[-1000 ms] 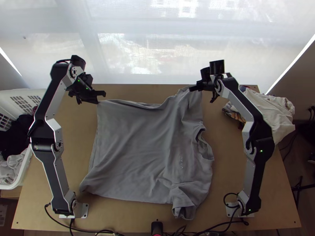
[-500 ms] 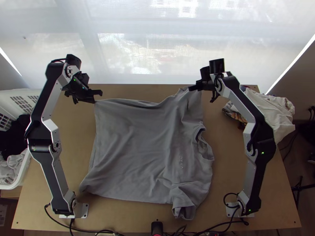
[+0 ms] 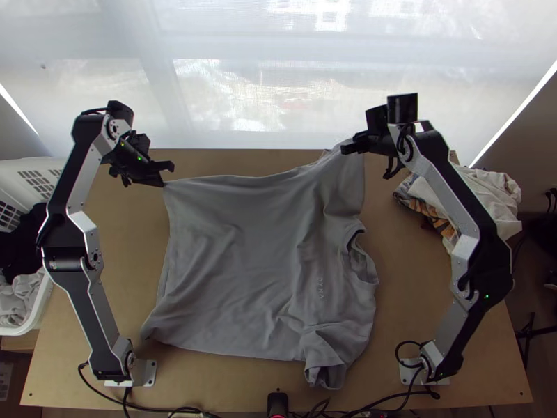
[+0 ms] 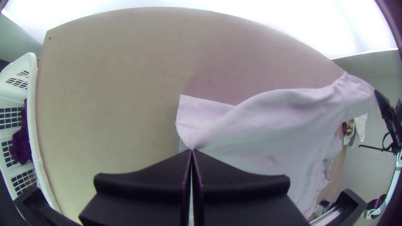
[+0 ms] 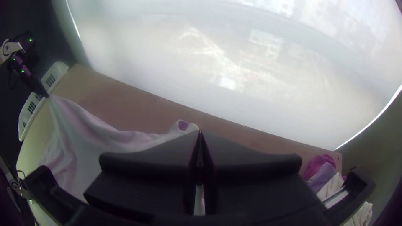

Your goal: Fold the t-shirt

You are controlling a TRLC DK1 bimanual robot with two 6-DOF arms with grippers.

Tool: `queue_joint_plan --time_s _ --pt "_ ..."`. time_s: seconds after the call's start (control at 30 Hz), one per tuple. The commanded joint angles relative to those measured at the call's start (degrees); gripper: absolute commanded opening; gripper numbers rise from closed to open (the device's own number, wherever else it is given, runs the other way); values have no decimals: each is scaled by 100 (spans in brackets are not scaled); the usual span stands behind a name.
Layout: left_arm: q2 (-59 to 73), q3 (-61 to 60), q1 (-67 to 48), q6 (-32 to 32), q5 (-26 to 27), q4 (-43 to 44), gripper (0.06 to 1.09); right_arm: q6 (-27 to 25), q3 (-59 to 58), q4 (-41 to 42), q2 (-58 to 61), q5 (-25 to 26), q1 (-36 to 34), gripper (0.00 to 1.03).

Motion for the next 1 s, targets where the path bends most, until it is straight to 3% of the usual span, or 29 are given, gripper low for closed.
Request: queue_joint_plan --time_s 0.0,0.43,0.97 --pt "-100 -536 38 4 359 364 9 45 -483 -54 -668 -49 77 3" --pt "-768 -2716 55 57 675 1894 9 36 -1792 -98 -1836 -119 191 3" --pt "-1234 -3928 99 242 666 2500 9 115 -2935 -89 -2698 -119 262 3"
